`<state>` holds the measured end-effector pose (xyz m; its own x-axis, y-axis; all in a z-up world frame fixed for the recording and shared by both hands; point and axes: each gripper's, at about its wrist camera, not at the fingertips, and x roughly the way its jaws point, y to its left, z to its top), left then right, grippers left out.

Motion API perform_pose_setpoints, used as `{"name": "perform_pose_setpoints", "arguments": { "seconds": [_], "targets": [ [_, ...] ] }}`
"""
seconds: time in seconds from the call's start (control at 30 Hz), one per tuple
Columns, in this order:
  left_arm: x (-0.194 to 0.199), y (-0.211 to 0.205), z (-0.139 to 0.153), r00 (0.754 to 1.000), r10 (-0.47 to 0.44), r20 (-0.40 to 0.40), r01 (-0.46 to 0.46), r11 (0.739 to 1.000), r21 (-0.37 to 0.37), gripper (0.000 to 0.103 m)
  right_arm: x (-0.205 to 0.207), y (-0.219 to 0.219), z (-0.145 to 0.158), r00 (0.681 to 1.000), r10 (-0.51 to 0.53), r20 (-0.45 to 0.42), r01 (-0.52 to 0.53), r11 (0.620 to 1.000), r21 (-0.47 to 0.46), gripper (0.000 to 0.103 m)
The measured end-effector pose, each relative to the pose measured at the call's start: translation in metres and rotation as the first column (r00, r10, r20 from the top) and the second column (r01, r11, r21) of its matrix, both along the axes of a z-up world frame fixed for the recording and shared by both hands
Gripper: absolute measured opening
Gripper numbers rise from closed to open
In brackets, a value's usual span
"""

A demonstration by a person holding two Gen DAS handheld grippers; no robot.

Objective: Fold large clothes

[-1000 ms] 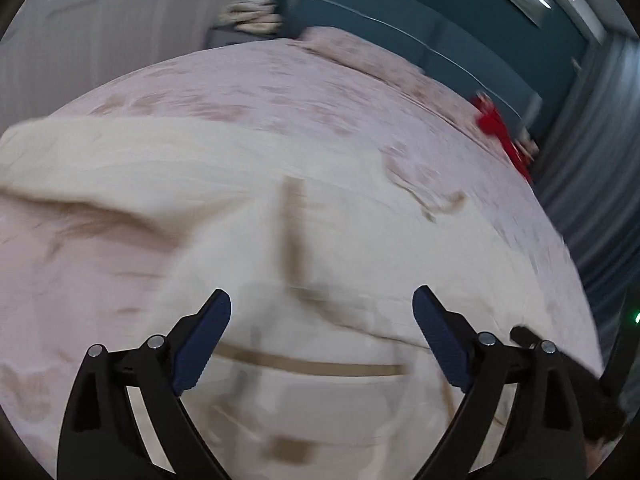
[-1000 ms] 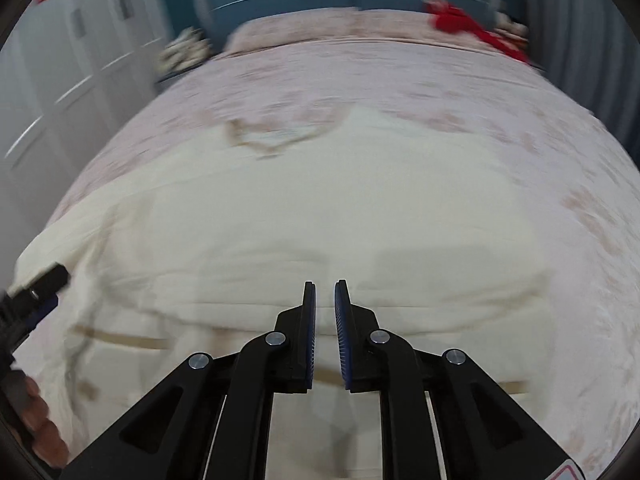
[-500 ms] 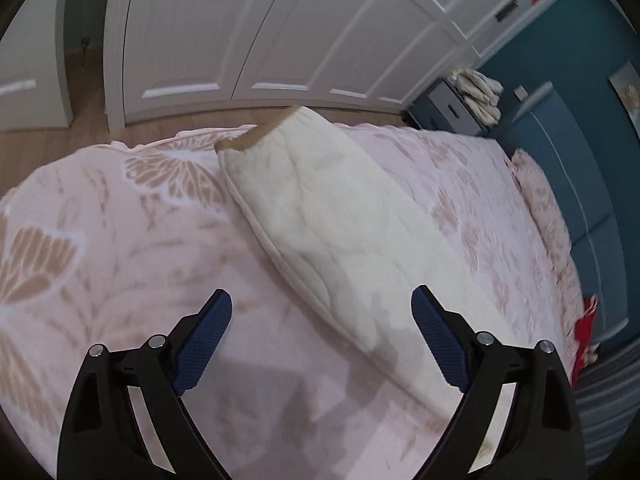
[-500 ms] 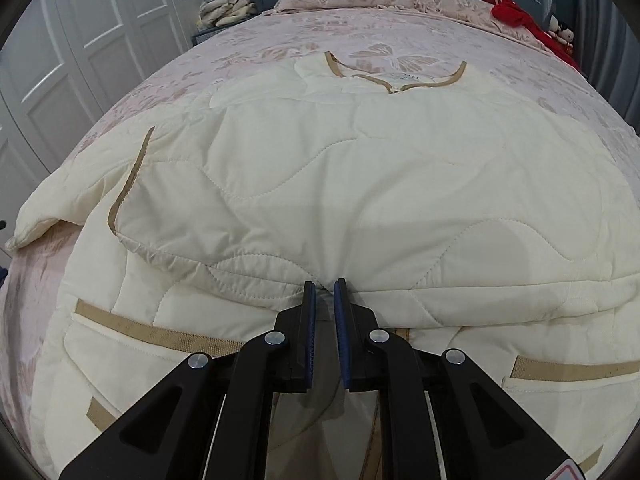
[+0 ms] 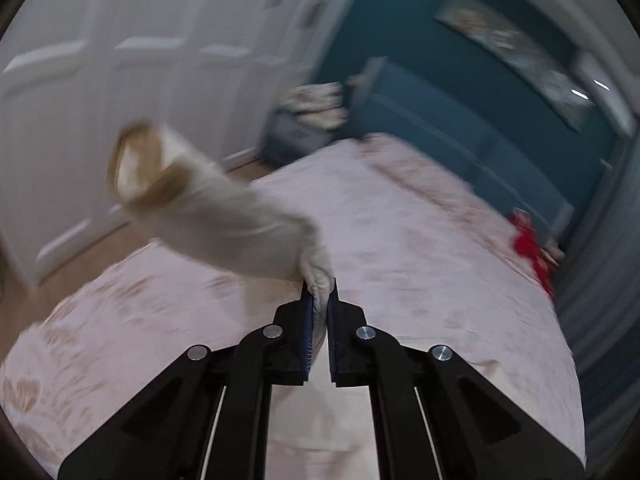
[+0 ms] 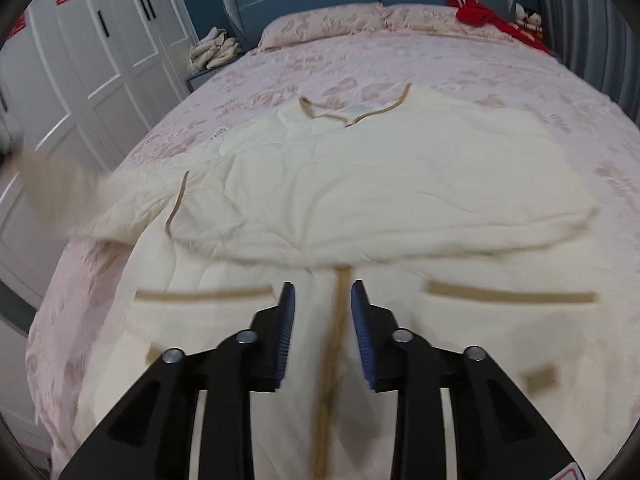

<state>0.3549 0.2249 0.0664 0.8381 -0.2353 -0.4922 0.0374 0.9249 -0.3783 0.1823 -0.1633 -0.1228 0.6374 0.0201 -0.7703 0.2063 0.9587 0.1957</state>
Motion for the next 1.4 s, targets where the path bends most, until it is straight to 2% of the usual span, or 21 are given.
{"name": "perform_pose_setpoints", "arguments": {
  "seconds": [0.07, 0.1, 0.17, 0.23, 0.27, 0.3, 0.37, 0.4, 0.5, 0.57, 0.63, 0.67, 0.77, 0.83, 0.97, 1.13, 1.23, 1.3, 1.33, 1.37, 1.4],
  "targets": [
    [-0.014, -0.078, 0.036, 0.985, -0.154, 0.077, 0.154, 0.988, 0.012, 0.005, -0.023, -0.007, 0.009, 1.000, 0.004, 0.003, -0.004, 0.999, -0.037, 0.033],
    [-0.018, -0.110, 0.044, 0.972, -0.217, 0.089, 0.217, 0.976, 0.017, 0.005, -0.035, -0.013, 0.013, 1.000, 0.000, 0.000, 0.000, 0.999, -0.045, 0.035],
    [-0.030, -0.187, 0.046, 0.931, -0.358, 0.075, 0.357, 0.934, 0.021, 0.005, -0.050, -0.027, 0.016, 1.000, -0.010, -0.007, 0.010, 0.999, -0.042, 0.039],
    [-0.042, -0.244, 0.028, 0.900, -0.435, 0.034, 0.434, 0.900, 0.023, 0.009, -0.066, -0.043, 0.016, 0.999, -0.035, -0.020, 0.035, 0.999, -0.035, 0.040],
    [-0.049, -0.280, 0.009, 0.883, -0.468, -0.009, 0.469, 0.883, 0.019, 0.019, -0.073, -0.053, 0.016, 0.998, -0.052, -0.025, 0.051, 0.998, -0.030, 0.041],
    [-0.055, -0.299, -0.008, 0.875, -0.482, -0.045, 0.482, 0.876, 0.012, 0.044, -0.081, -0.062, 0.015, 0.997, -0.073, -0.028, 0.072, 0.997, -0.024, 0.043],
    [-0.070, -0.334, -0.052, 0.869, -0.479, -0.121, 0.482, 0.876, -0.012, 0.061, -0.091, -0.076, 0.014, 0.994, -0.105, -0.033, 0.104, 0.994, -0.015, 0.050],
    [-0.076, -0.339, -0.066, 0.865, -0.479, -0.147, 0.481, 0.876, -0.023, 0.061, -0.095, -0.084, 0.013, 0.992, -0.118, -0.036, 0.118, 0.993, -0.011, 0.052],
    [-0.094, -0.333, -0.114, 0.837, -0.485, -0.253, 0.480, 0.873, -0.086, 0.063, -0.103, -0.107, 0.012, 0.987, -0.152, -0.043, 0.152, 0.988, 0.003, 0.057],
    [-0.096, -0.301, -0.141, 0.832, -0.454, -0.317, 0.423, 0.891, -0.166, 0.064, -0.101, -0.123, 0.012, 0.985, -0.168, -0.037, 0.169, 0.985, 0.028, 0.061],
    [-0.086, -0.273, -0.157, 0.843, -0.402, -0.357, 0.335, 0.912, -0.236, 0.064, -0.091, -0.143, 0.014, 0.981, -0.195, -0.025, 0.196, 0.978, 0.069, 0.062],
    [-0.081, -0.248, -0.167, 0.852, -0.357, -0.382, 0.261, 0.924, -0.280, 0.064, -0.085, -0.150, 0.015, 0.978, -0.208, -0.021, 0.209, 0.974, 0.091, 0.062],
    [-0.053, -0.184, -0.180, 0.876, -0.234, -0.421, 0.088, 0.937, -0.337, 0.064, -0.058, -0.178, 0.018, 0.966, -0.257, -0.003, 0.253, 0.951, 0.175, 0.065],
    [-0.040, -0.157, -0.183, 0.885, -0.179, -0.430, 0.022, 0.939, -0.344, 0.064, -0.038, -0.192, 0.016, 0.958, -0.287, -0.007, 0.282, 0.936, 0.212, 0.065],
    [-0.015, -0.116, -0.195, 0.877, -0.112, -0.467, -0.081, 0.924, -0.374, 0.064, 0.008, -0.214, 0.002, 0.942, -0.333, -0.044, 0.332, 0.901, 0.279, 0.065],
    [-0.009, -0.103, -0.224, 0.850, -0.114, -0.515, -0.156, 0.879, -0.451, 0.062, 0.047, -0.221, -0.017, 0.935, -0.345, -0.087, 0.354, 0.875, 0.330, 0.065],
    [-0.007, -0.102, -0.239, 0.845, -0.106, -0.525, -0.180, 0.867, -0.464, 0.061, 0.064, -0.215, -0.026, 0.940, -0.325, -0.101, 0.339, 0.872, 0.353, 0.065],
    [-0.004, -0.104, -0.241, 0.840, -0.101, -0.533, -0.191, 0.865, -0.464, 0.056, 0.073, -0.209, -0.028, 0.952, -0.289, -0.102, 0.306, 0.881, 0.361, 0.053],
    [-0.002, -0.104, -0.241, 0.840, -0.095, -0.535, -0.194, 0.867, -0.459, 0.053, 0.078, -0.203, -0.026, 0.961, -0.257, -0.100, 0.275, 0.894, 0.355, 0.028],
    [-0.002, -0.104, -0.239, 0.840, -0.087, -0.536, -0.196, 0.872, -0.449, 0.040, 0.082, -0.199, -0.022, 0.969, -0.229, -0.092, 0.246, 0.901, 0.357, 0.010],
    [0.001, -0.103, -0.237, 0.839, -0.082, -0.538, -0.192, 0.880, -0.435, 0.025, 0.081, -0.197, -0.010, 0.975, -0.217, -0.053, 0.221, 0.901, 0.373, 0.010]
  ]
}}
